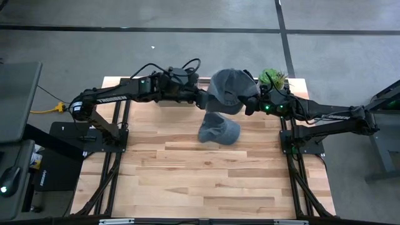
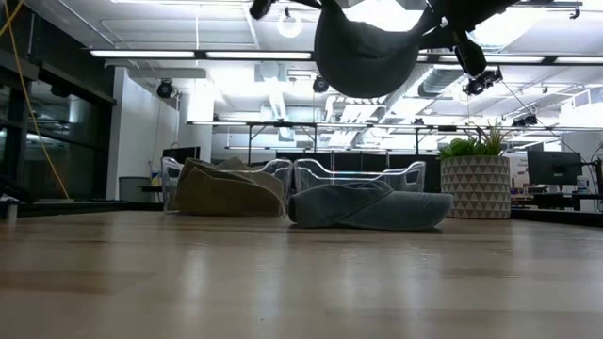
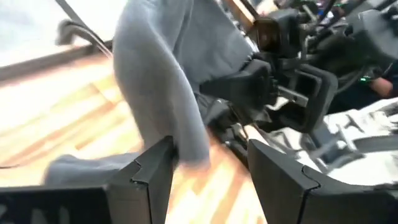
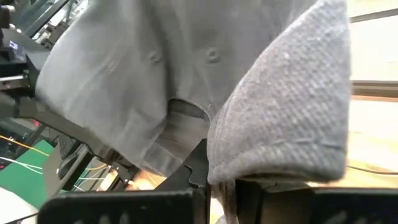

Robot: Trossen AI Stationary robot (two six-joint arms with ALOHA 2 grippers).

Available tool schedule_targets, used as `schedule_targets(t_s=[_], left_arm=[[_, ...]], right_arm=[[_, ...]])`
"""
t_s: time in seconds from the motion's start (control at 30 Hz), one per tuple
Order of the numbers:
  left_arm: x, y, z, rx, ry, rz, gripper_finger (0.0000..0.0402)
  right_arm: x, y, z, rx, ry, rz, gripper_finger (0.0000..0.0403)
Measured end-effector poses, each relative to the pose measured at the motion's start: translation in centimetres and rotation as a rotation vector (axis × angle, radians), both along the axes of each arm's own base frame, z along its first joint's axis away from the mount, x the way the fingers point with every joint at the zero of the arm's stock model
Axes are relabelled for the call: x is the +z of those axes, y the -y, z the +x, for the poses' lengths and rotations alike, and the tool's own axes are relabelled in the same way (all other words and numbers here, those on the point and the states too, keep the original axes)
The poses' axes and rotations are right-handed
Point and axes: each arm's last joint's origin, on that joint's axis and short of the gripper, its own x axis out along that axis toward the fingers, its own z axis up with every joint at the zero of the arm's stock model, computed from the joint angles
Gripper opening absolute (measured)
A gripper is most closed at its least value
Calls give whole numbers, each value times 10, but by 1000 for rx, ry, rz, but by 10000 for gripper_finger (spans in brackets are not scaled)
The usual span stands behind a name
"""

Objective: Pick & Place hat
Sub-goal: Put the bottom blue cap into the right transparent bin

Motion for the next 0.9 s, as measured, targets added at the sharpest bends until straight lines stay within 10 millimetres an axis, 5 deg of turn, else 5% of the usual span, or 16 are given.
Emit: schedule_targets(t_s=[0.5, 0.9], left_arm=[[22, -12, -64, 318, -132, 142, 184], [32, -20, -112, 265, -167, 5, 184]], right_arm=[[-1, -1, 0, 25, -11, 10, 30], [-1, -2, 0, 61, -18, 8, 30]])
